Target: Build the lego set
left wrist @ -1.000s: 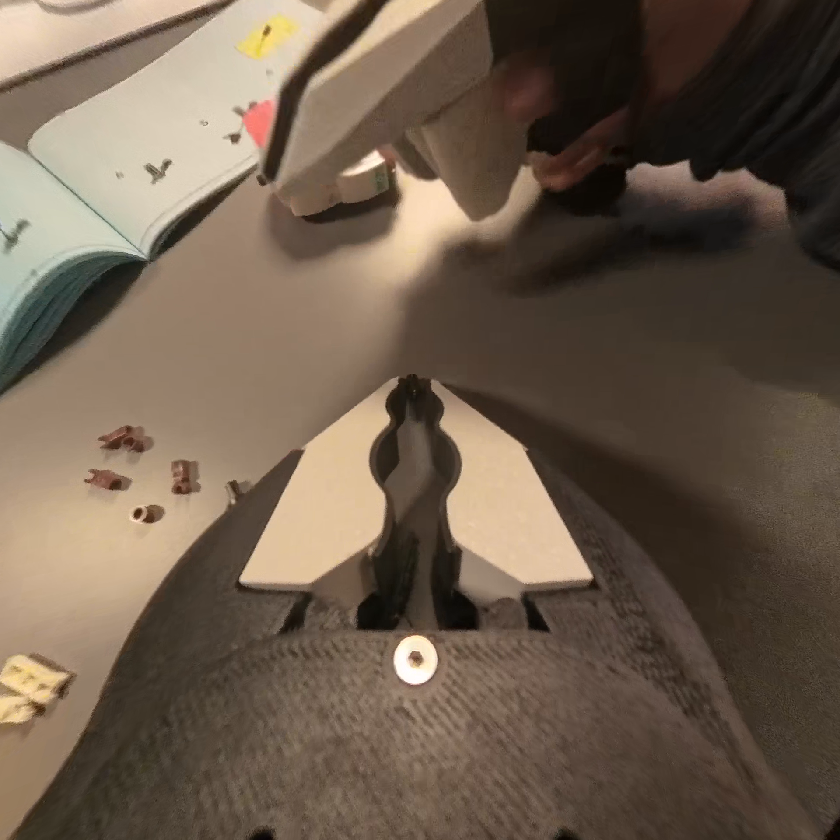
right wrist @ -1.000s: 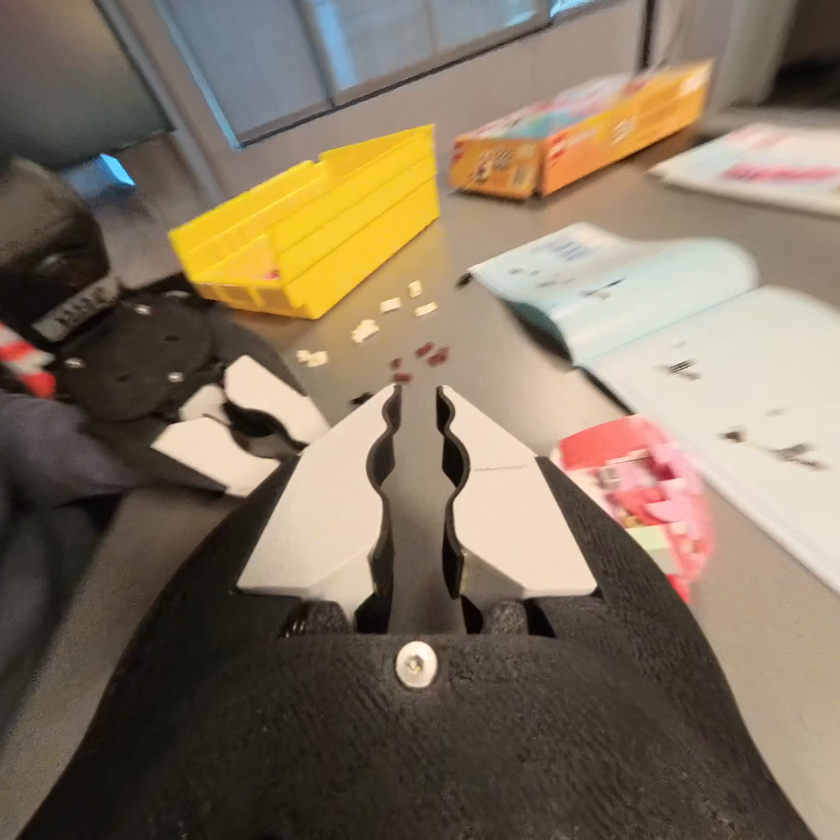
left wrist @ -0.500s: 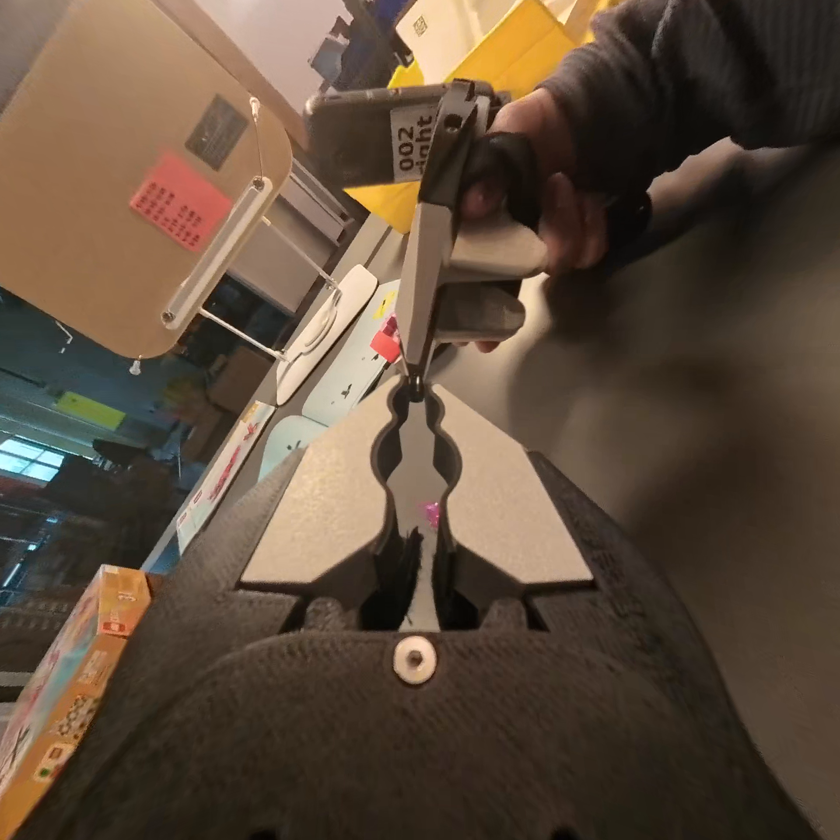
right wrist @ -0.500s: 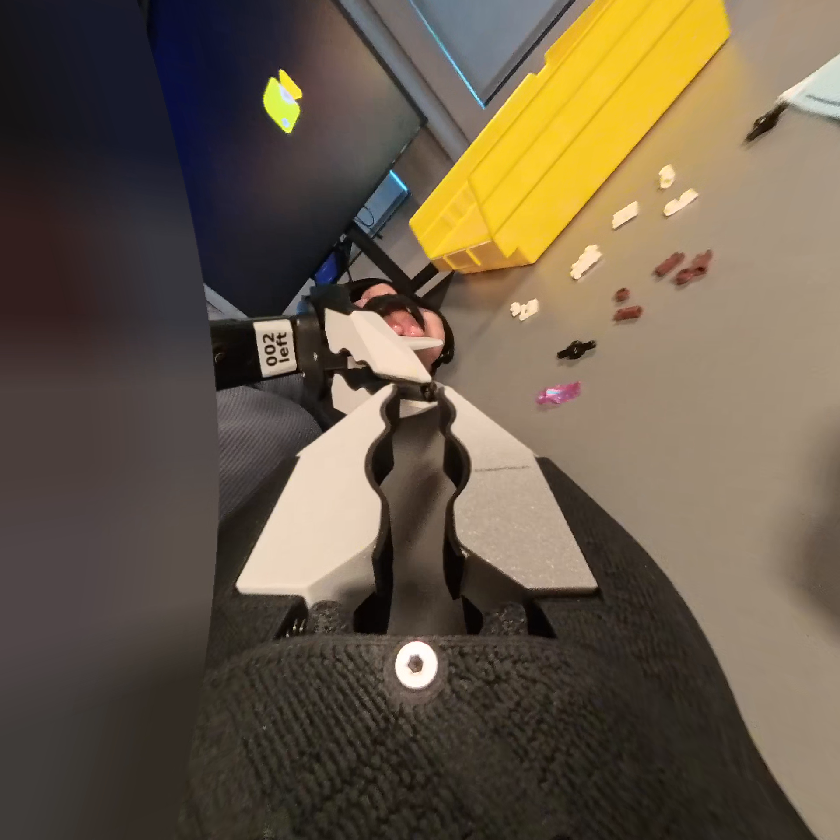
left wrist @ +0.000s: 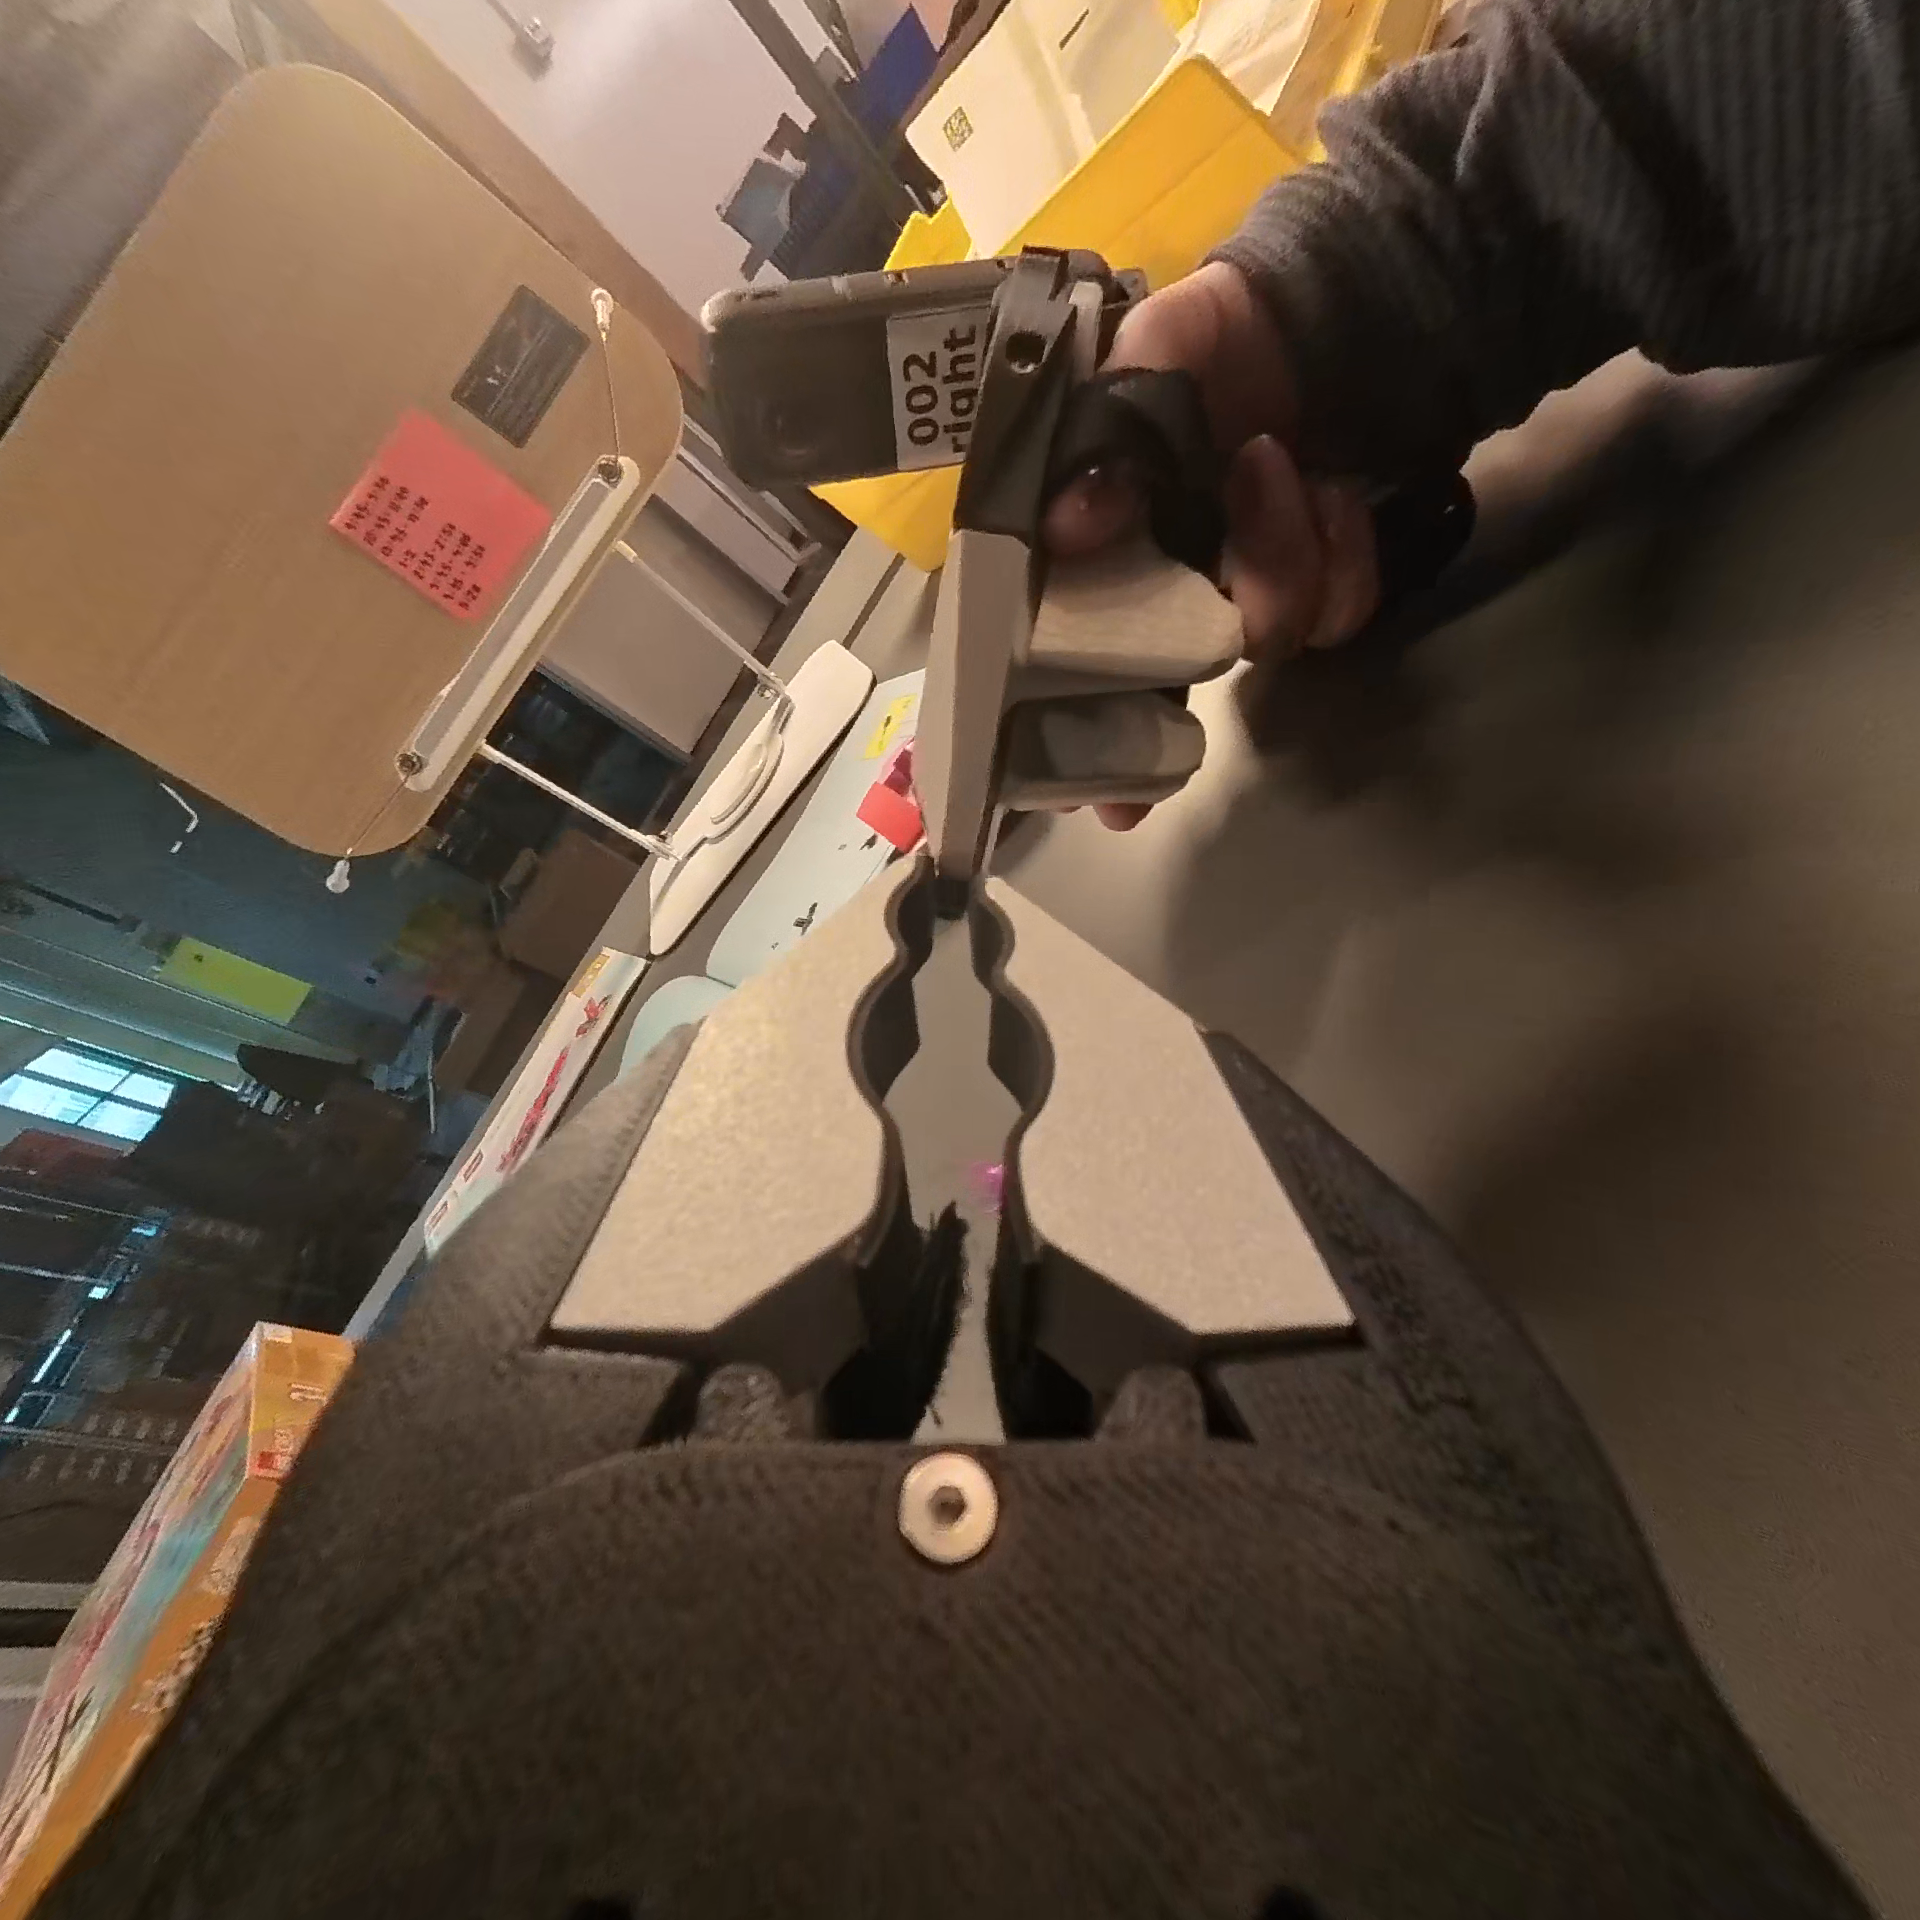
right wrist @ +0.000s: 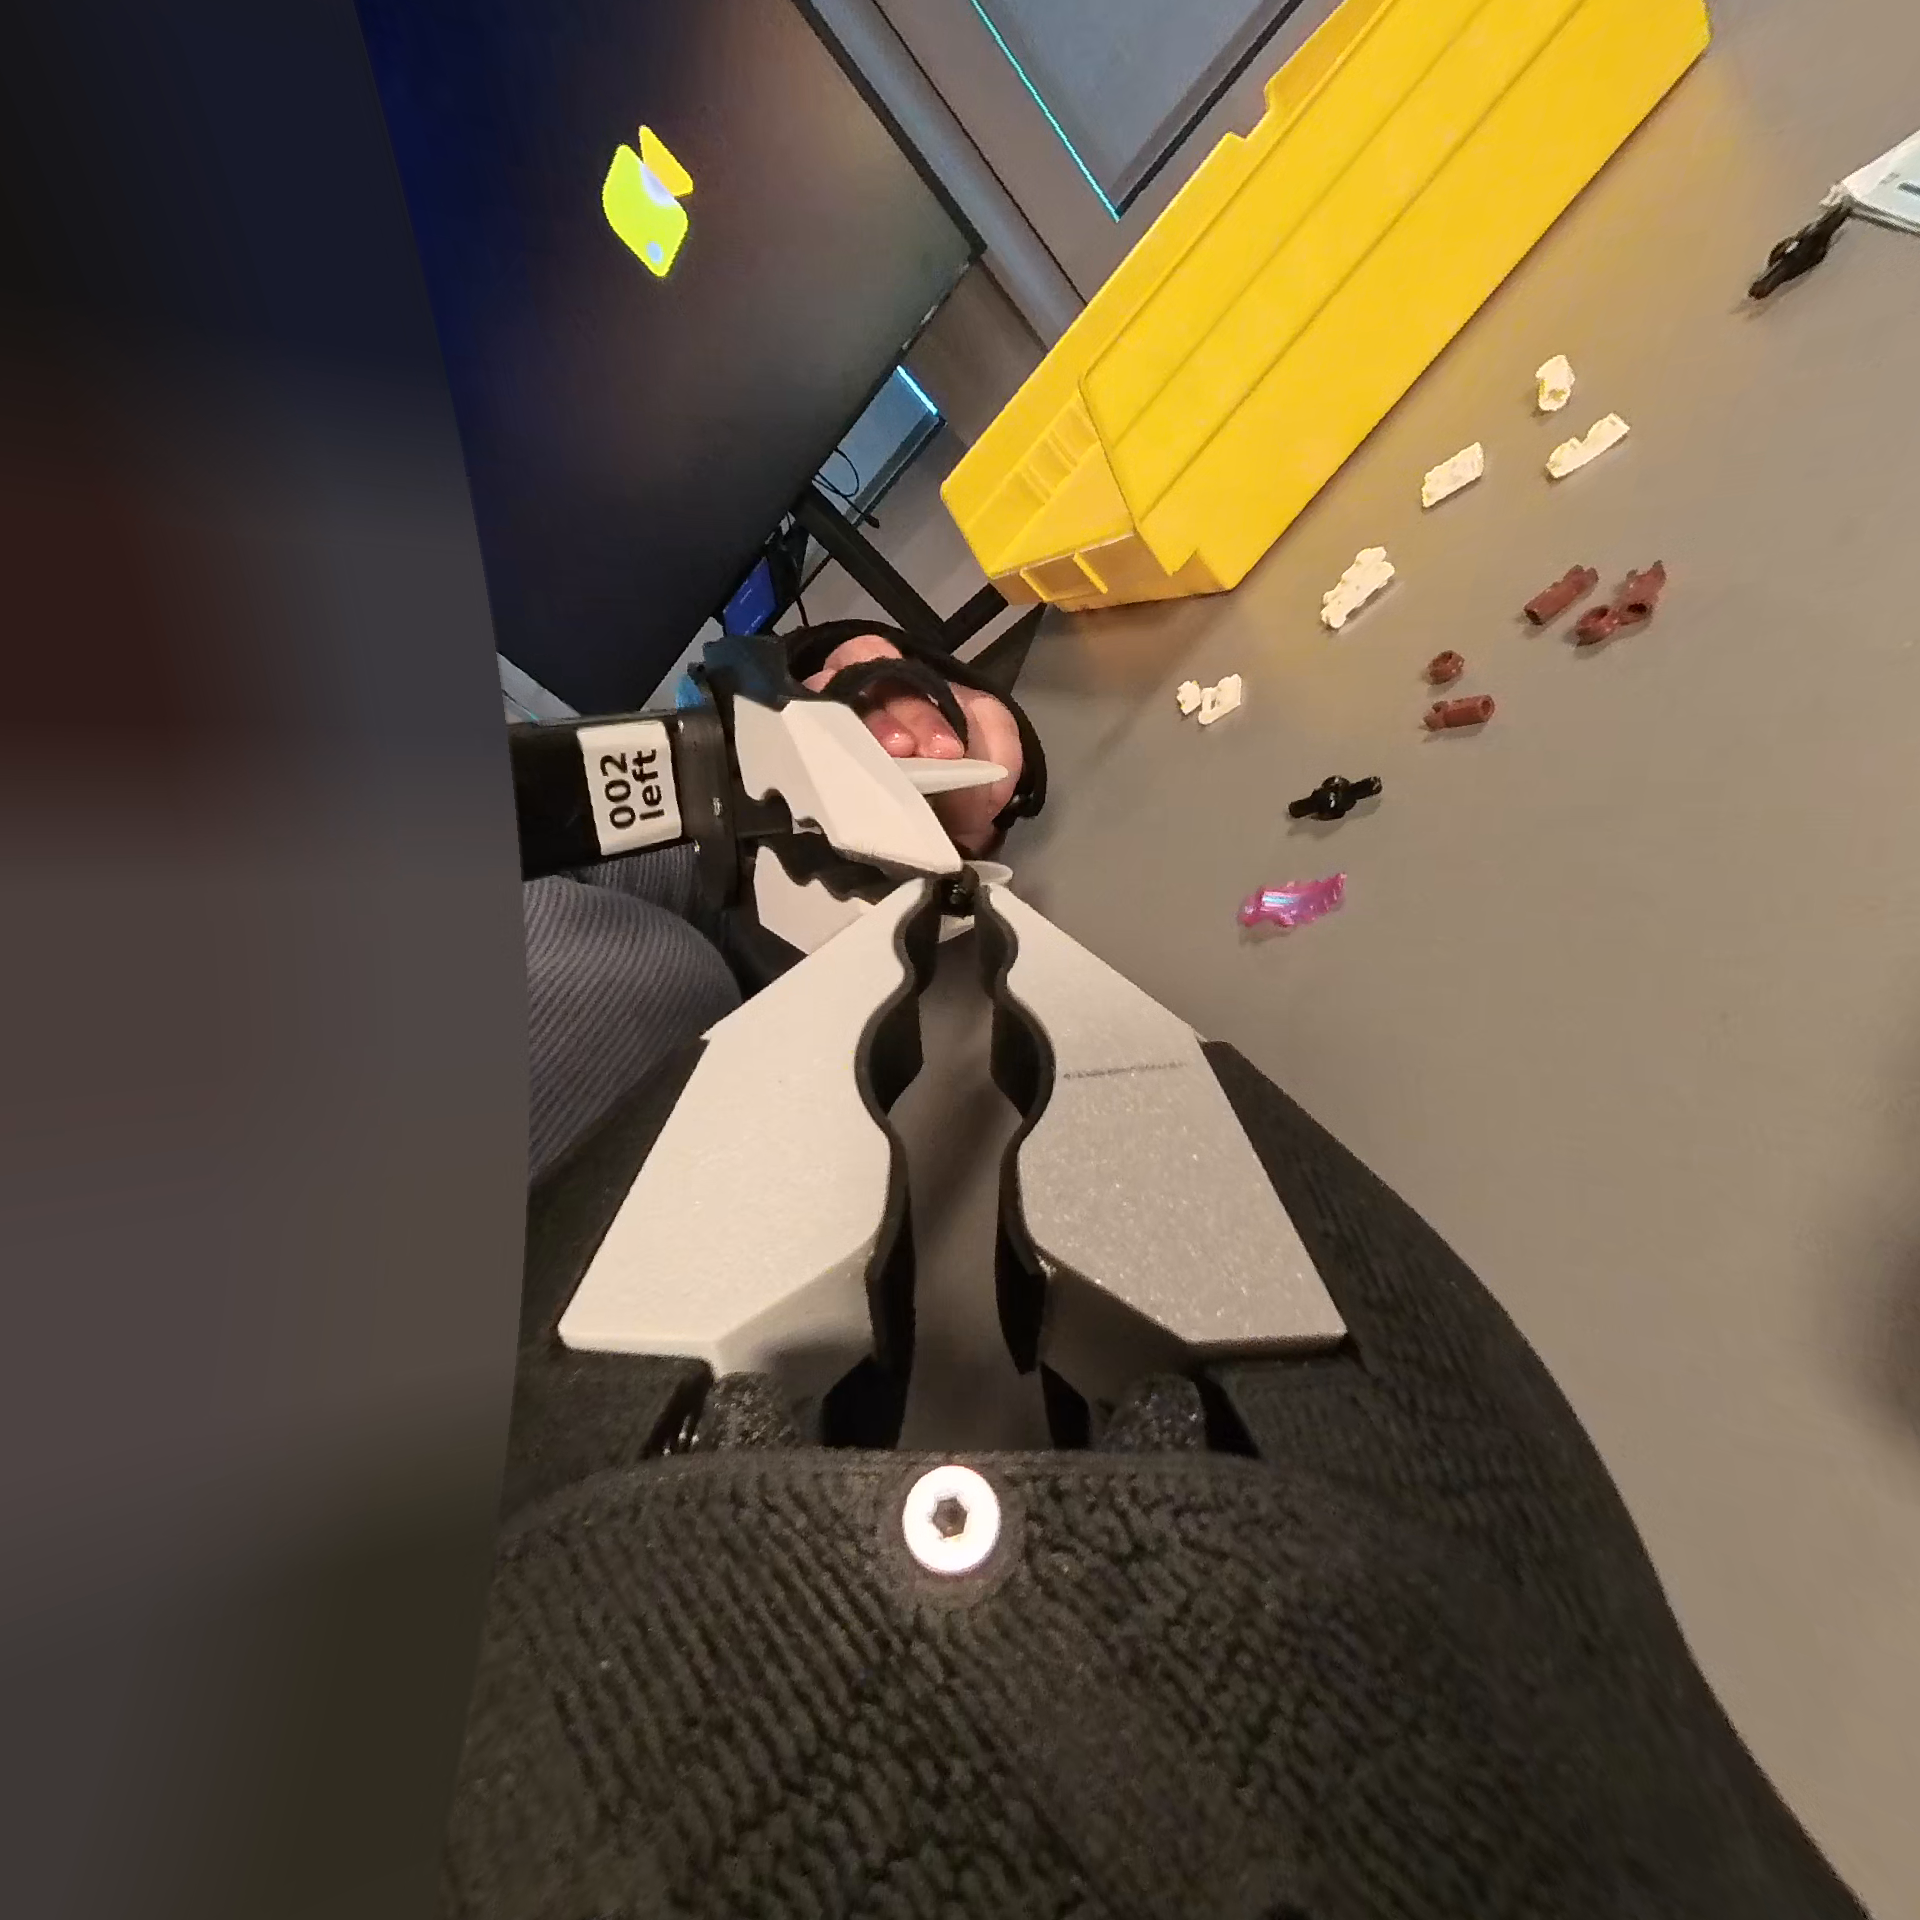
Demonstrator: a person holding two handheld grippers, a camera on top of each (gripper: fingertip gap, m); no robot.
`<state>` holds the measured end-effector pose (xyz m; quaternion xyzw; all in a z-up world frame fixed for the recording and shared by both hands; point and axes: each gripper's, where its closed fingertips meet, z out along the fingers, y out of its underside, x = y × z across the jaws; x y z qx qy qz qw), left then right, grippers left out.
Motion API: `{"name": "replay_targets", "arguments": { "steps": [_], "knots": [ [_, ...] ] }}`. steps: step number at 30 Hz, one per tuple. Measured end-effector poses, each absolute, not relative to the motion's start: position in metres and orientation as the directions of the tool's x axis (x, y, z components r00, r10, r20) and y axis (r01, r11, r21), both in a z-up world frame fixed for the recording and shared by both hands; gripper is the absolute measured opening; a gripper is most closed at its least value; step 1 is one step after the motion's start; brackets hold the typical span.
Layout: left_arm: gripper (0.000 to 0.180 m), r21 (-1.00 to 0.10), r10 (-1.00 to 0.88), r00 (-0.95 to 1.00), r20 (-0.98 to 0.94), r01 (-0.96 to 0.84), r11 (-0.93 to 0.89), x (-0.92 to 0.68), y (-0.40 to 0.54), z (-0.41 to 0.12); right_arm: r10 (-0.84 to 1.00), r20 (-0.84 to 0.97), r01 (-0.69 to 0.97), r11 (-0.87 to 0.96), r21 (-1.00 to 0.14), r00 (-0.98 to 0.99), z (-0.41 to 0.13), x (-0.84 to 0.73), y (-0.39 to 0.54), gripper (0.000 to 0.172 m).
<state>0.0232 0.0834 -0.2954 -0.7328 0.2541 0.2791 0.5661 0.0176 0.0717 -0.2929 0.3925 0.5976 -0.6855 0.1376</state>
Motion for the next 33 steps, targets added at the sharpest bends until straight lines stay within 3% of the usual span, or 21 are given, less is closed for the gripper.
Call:
{"name": "replay_targets", "arguments": {
  "steps": [4, 7, 10, 17, 21, 28, 31, 33],
  "knots": [
    [0.006, -0.711, -0.069, 0.736, -0.673, -0.670, -0.212, 0.026, 0.083, -0.295, 0.307, -0.649, 0.617, -0.206, -0.760, -0.696, -0.293, 0.020, 0.071, 0.003],
    [0.019, -0.812, -0.080, 0.848, -0.523, -0.525, -0.254, 0.018, 0.077, -0.299, 0.373, -0.601, 0.583, -0.173, -0.794, -0.707, -0.298, 0.016, 0.072, 0.003],
    [0.027, -0.872, 0.022, 0.929, -0.368, -0.337, -0.356, -0.012, 0.063, -0.305, 0.411, -0.552, 0.536, -0.166, -0.828, -0.726, -0.297, 0.013, 0.076, 0.004],
    [0.030, -0.819, 0.172, 0.983, -0.059, 0.051, -0.571, -0.050, 0.043, -0.349, 0.501, -0.426, 0.436, -0.104, -0.894, -0.753, -0.299, 0.007, 0.079, 0.004],
    [0.031, -0.759, 0.208, 0.977, -0.038, 0.107, -0.642, -0.057, 0.045, -0.370, 0.531, -0.389, 0.412, -0.082, -0.908, -0.753, -0.300, 0.004, 0.079, 0.003],
    [0.028, -0.757, 0.222, 0.975, 0.008, 0.151, -0.636, -0.057, 0.055, -0.370, 0.565, -0.310, 0.359, -0.026, -0.933, -0.765, -0.301, 0.002, 0.078, 0.003],
    [0.009, -0.757, 0.196, 0.981, 0.012, 0.137, -0.639, -0.053, 0.057, -0.371, 0.584, -0.274, 0.345, 0.011, -0.939, -0.764, -0.304, 0.000, 0.077, 0.003],
    [0.008, -0.754, 0.188, 0.982, 0.017, 0.136, -0.643, -0.053, 0.057, -0.371, 0.613, -0.227, 0.329, 0.058, -0.942, -0.757, -0.308, -0.003, 0.076, 0.003]
  ]
}}
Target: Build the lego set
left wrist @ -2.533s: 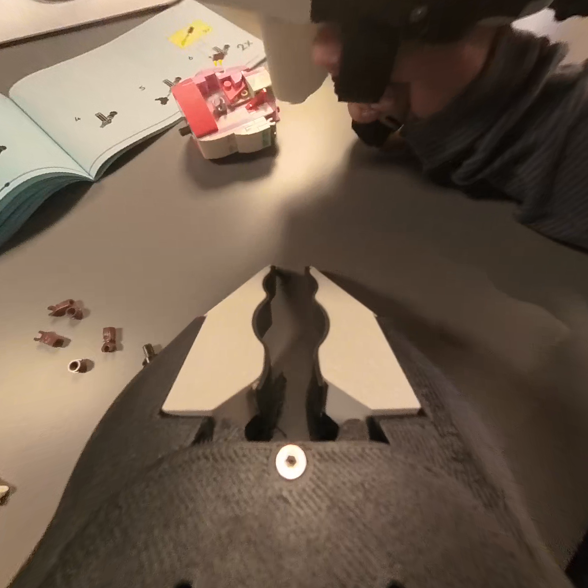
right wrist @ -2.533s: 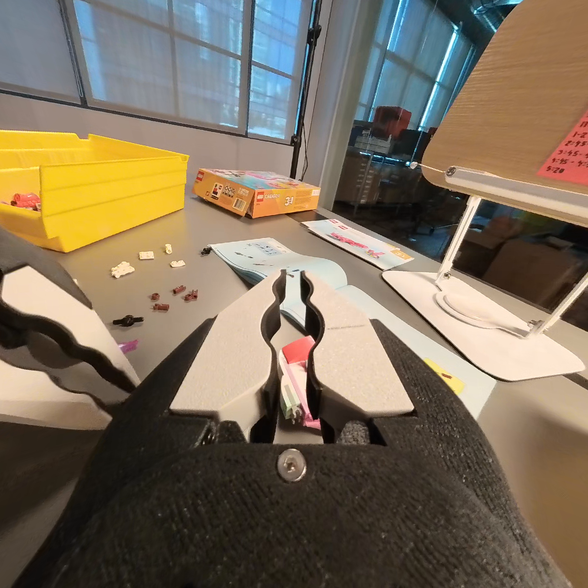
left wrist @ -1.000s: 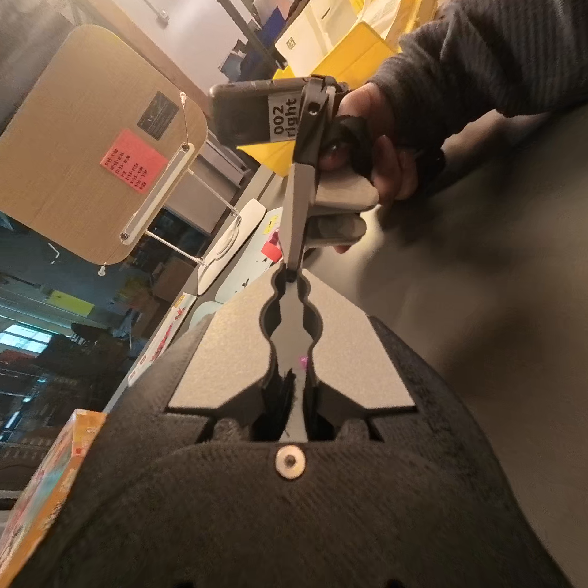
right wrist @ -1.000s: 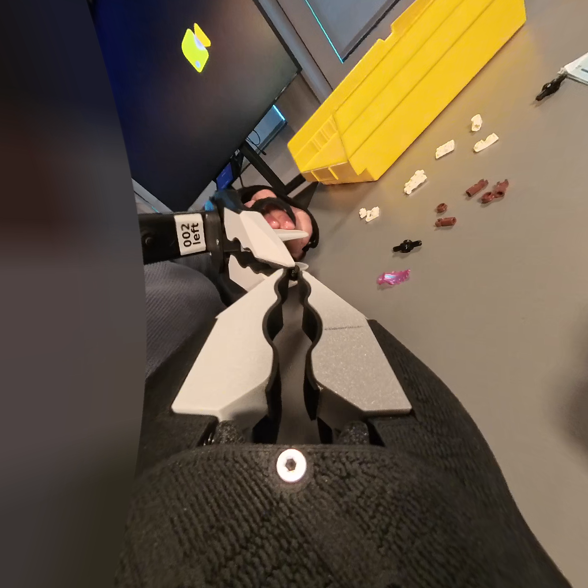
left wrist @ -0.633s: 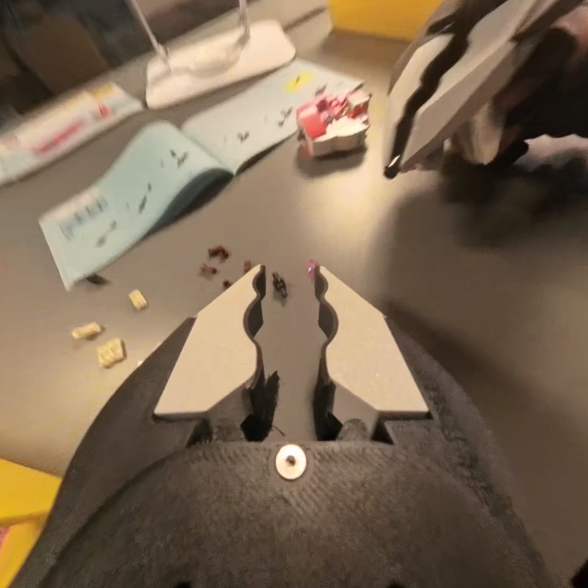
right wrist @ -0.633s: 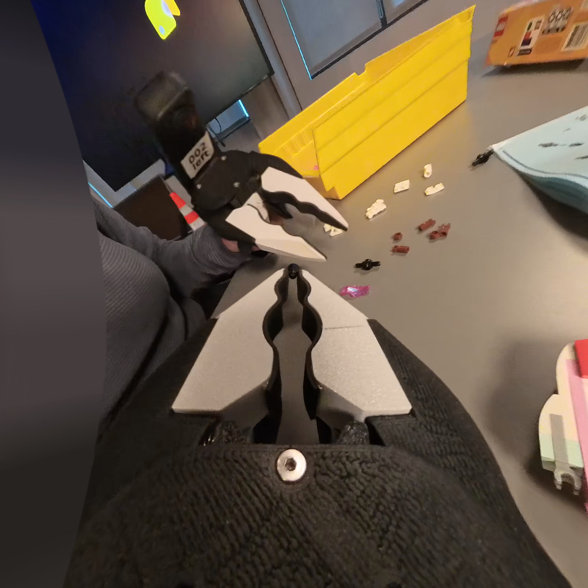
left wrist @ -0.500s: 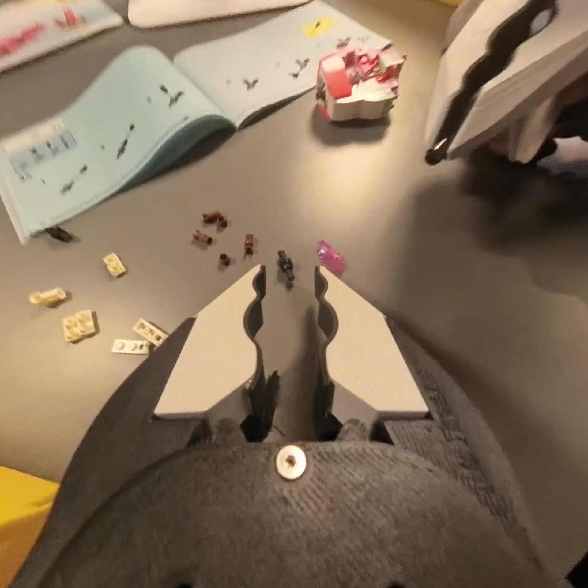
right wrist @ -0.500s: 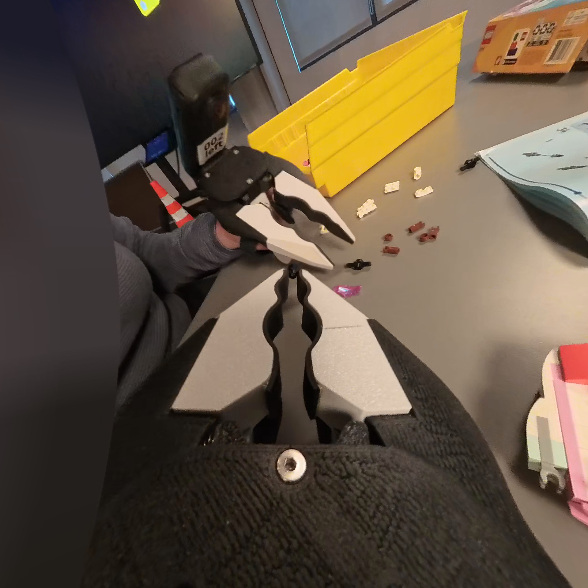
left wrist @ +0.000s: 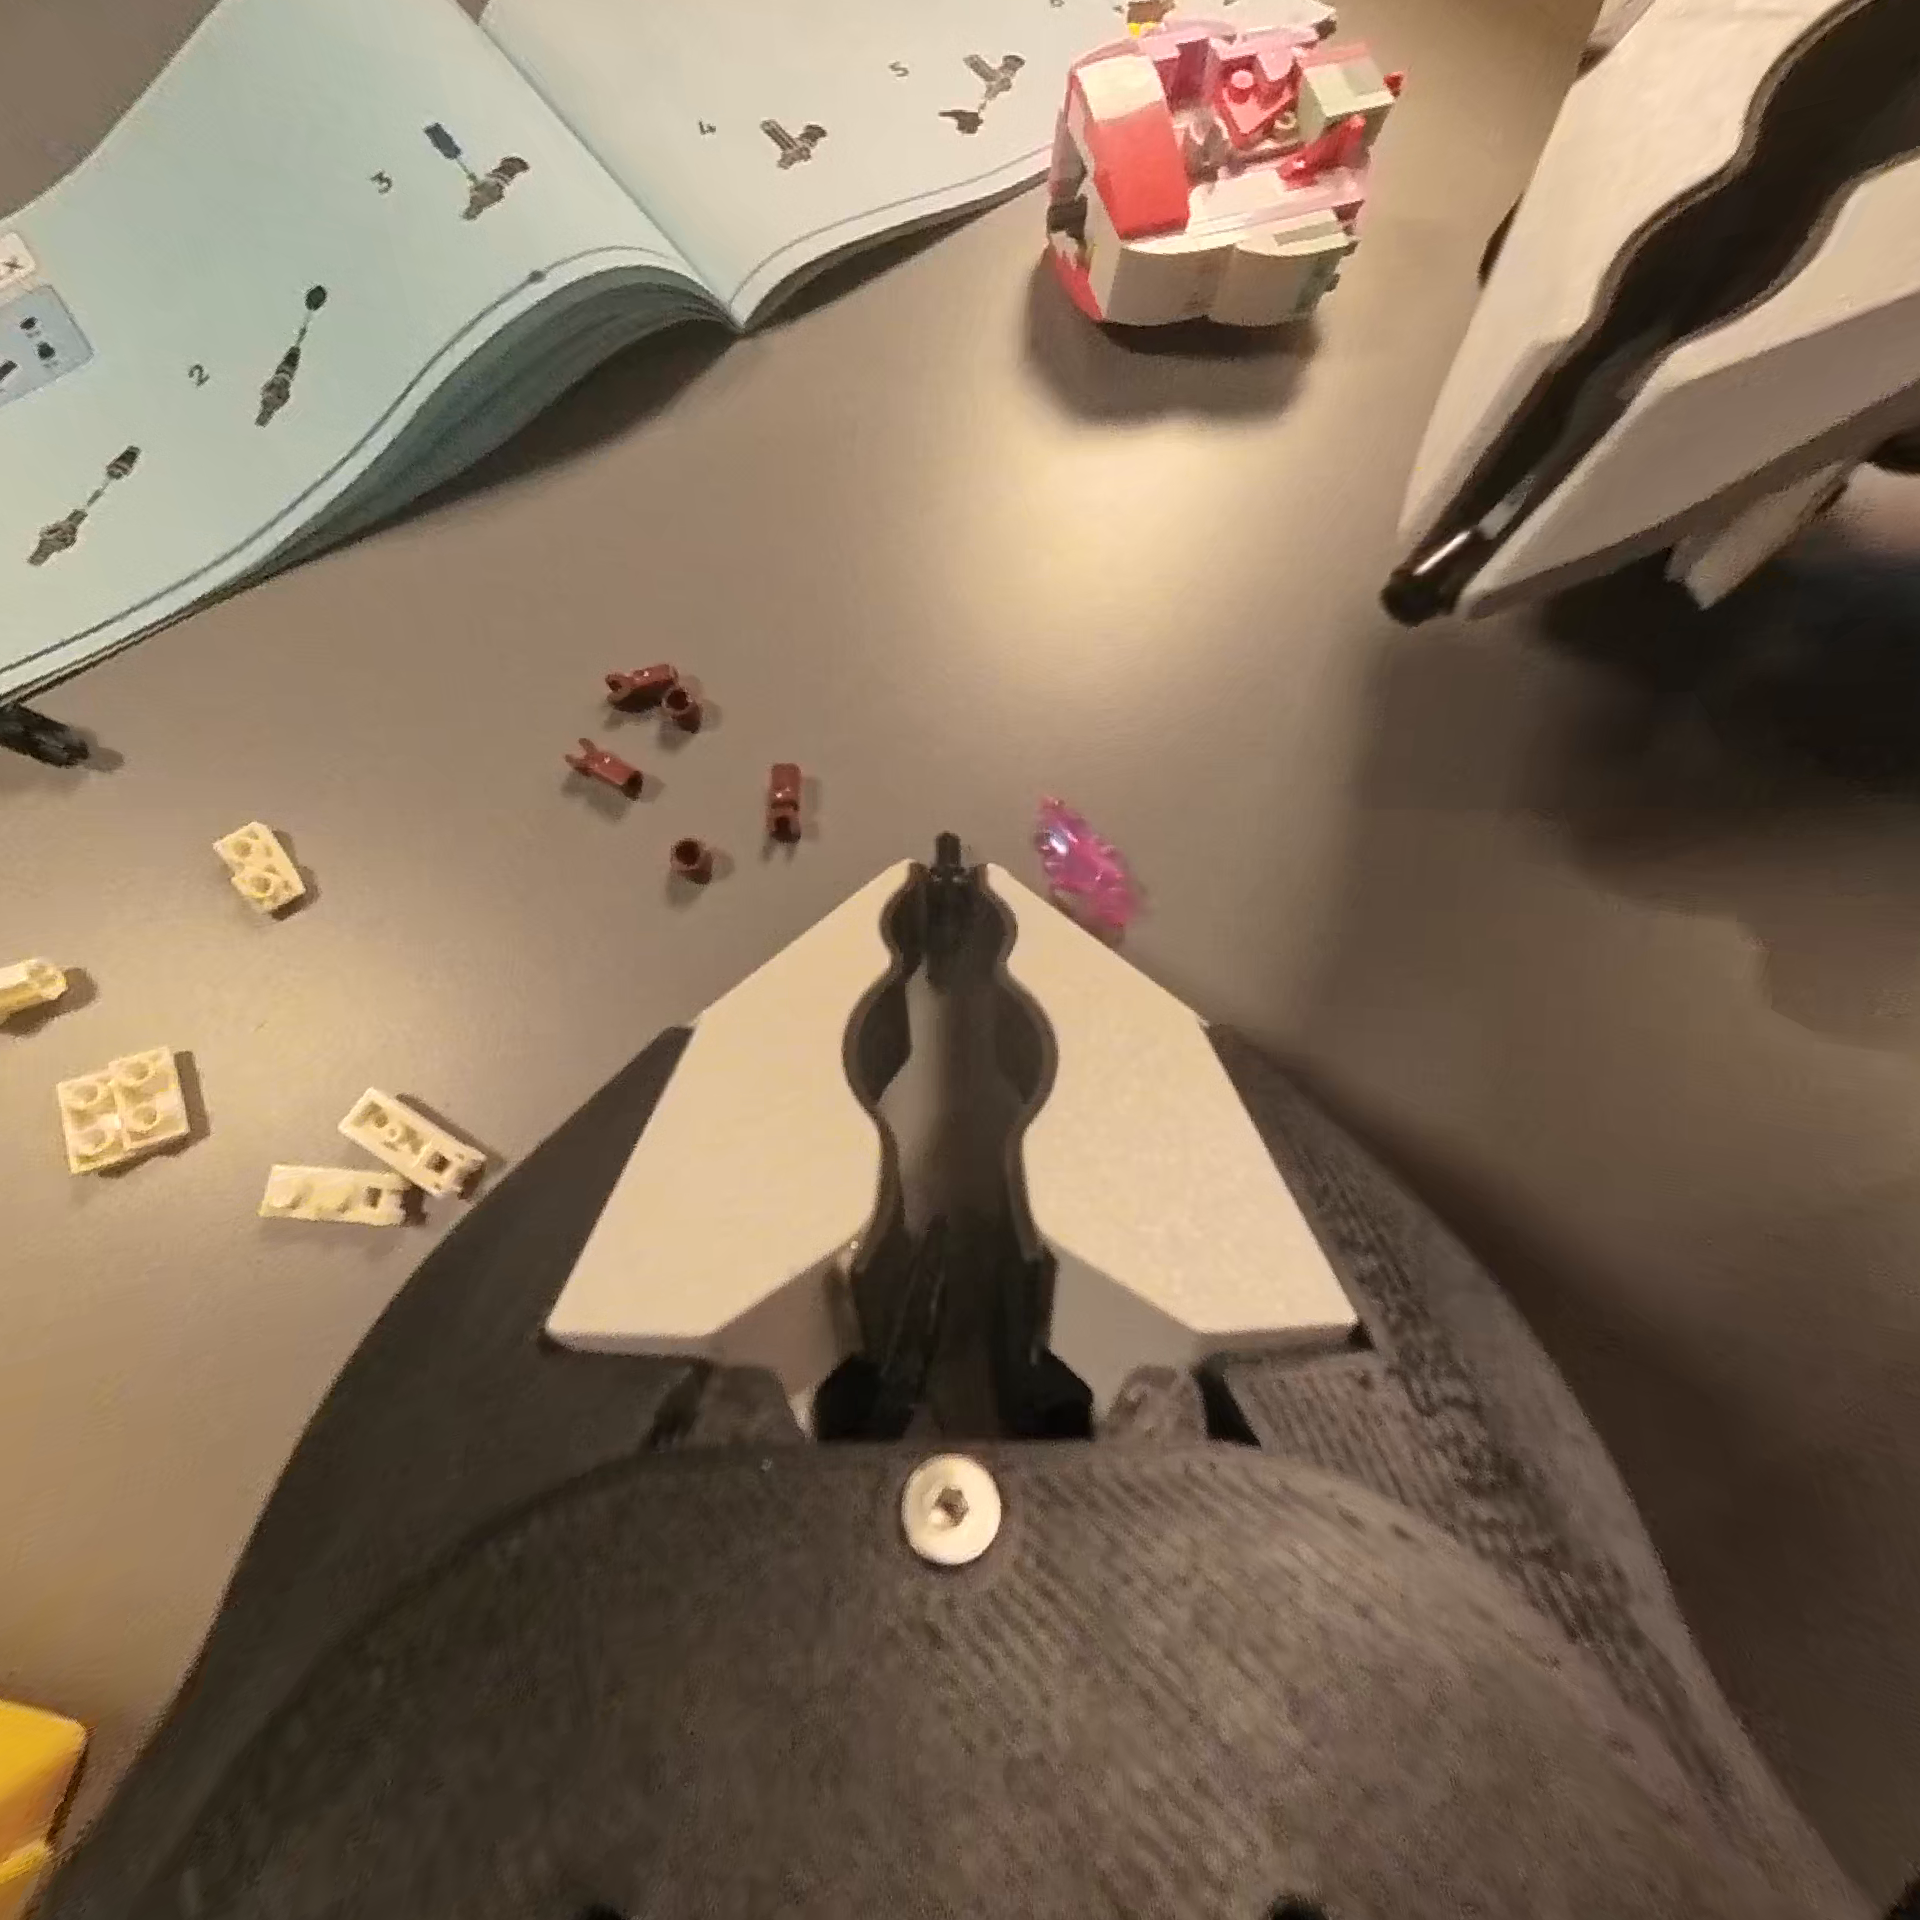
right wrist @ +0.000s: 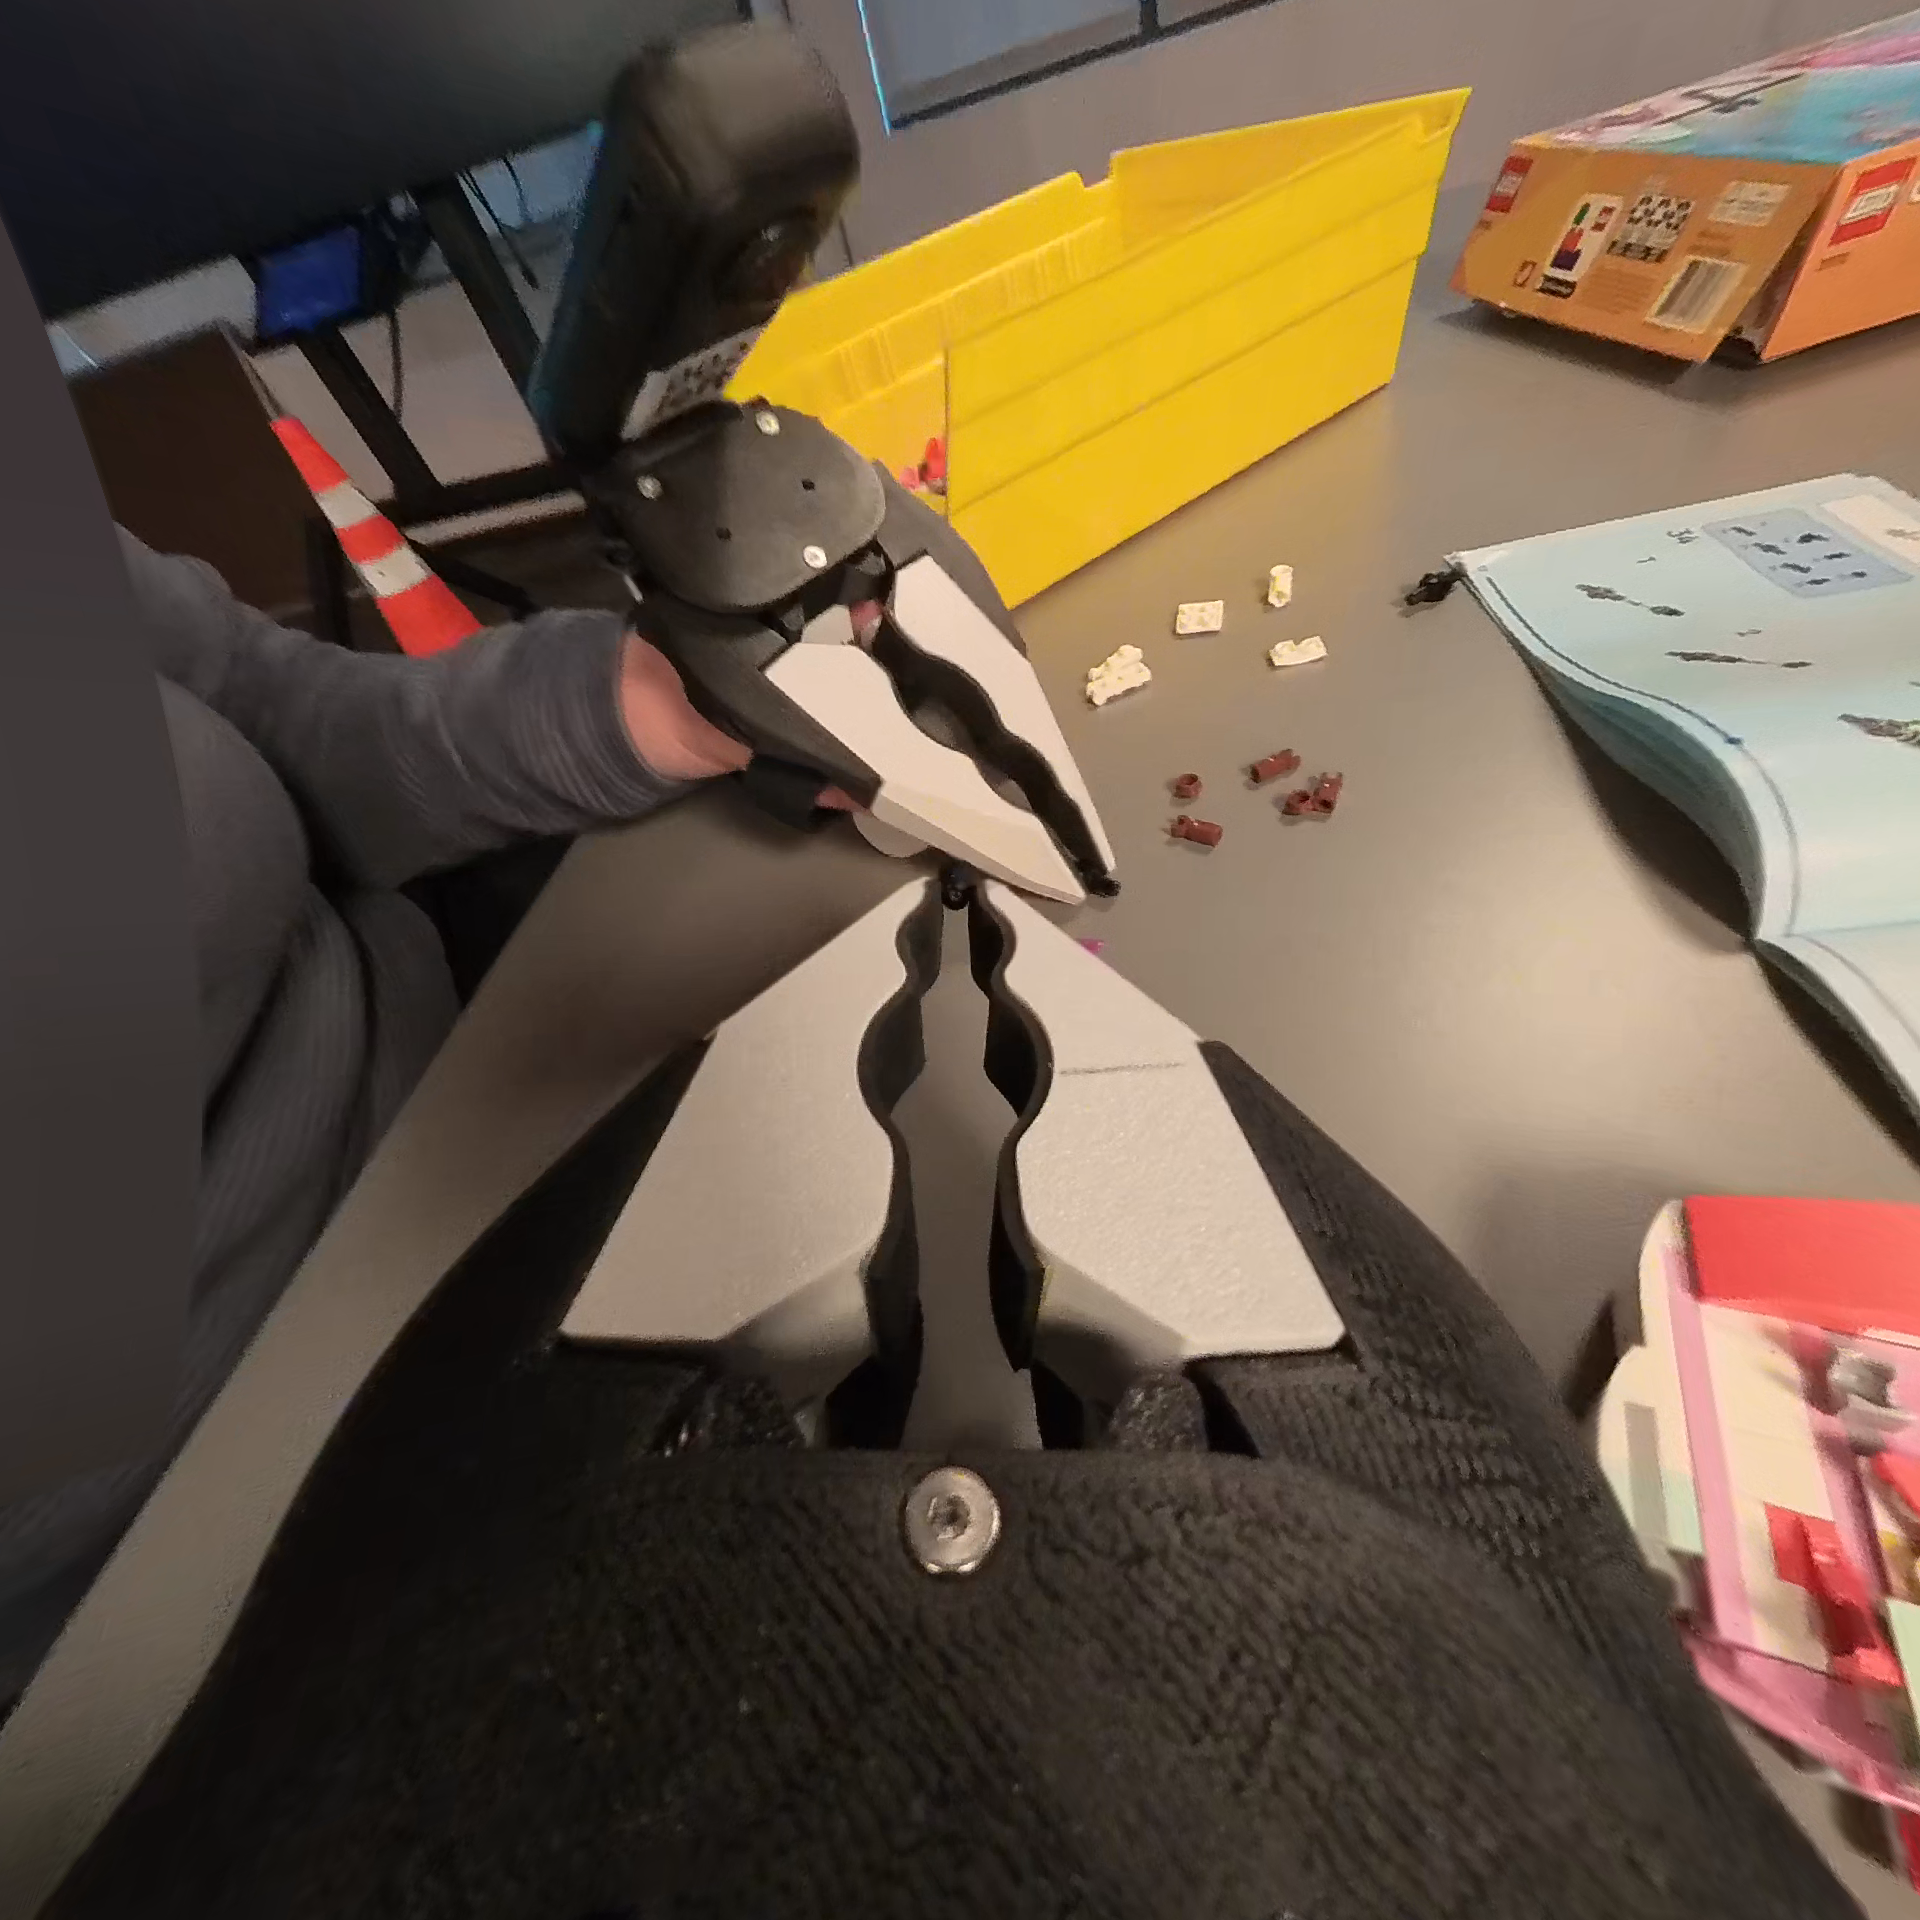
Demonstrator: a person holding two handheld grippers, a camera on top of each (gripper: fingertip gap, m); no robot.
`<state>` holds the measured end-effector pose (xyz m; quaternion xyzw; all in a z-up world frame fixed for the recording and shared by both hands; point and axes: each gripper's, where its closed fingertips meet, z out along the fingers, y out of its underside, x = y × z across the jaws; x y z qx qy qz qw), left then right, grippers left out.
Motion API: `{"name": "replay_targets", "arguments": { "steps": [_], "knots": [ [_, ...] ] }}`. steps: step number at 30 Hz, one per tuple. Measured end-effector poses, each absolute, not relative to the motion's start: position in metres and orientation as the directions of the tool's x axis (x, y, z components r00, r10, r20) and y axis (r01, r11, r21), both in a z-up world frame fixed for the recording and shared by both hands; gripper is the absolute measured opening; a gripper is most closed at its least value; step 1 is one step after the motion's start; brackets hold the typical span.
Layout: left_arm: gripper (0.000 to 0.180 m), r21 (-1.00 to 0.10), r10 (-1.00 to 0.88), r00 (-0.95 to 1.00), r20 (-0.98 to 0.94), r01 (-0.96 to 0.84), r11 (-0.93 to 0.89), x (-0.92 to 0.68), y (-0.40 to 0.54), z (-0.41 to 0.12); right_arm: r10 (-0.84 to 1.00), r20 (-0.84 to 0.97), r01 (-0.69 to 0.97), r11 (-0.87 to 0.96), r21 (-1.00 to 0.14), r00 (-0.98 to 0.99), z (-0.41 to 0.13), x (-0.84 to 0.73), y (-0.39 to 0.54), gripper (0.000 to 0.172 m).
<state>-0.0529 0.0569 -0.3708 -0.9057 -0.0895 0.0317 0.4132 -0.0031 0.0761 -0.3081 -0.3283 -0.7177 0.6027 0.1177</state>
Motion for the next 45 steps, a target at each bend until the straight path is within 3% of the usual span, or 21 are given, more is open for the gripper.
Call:
{"name": "replay_targets", "arguments": {
  "steps": [4, 7, 11, 16, 45],
  "knots": [
    [0.008, -0.770, 0.096, 0.993, -0.062, 0.013, -0.638, -0.051, 0.056, -0.368, 0.629, -0.161, 0.326, 0.155, -0.933, -0.761, -0.318, -0.004, 0.070, 0.003],
    [0.007, -0.847, -0.035, 0.978, -0.206, -0.196, -0.495, -0.039, 0.058, -0.343, 0.600, -0.196, 0.346, 0.145, -0.927, -0.776, -0.319, -0.001, 0.066, 0.003],
    [0.007, -0.871, -0.223, 0.922, -0.316, -0.376, -0.316, -0.008, 0.053, -0.327, 0.570, -0.214, 0.346, 0.133, -0.929, -0.793, -0.317, 0.003, 0.061, 0.003],
    [0.007, -0.894, -0.281, 0.909, -0.308, -0.378, -0.241, 0.005, 0.050, -0.319, 0.546, -0.219, 0.361, 0.165, -0.918, -0.808, -0.321, 0.006, 0.053, 0.003],
    [0.006, -0.904, -0.298, 0.918, -0.261, -0.341, -0.259, 0.007, 0.051, -0.320, 0.542, -0.241, 0.368, 0.138, -0.919, -0.805, -0.319, 0.005, 0.050, 0.003]
  ]
}}
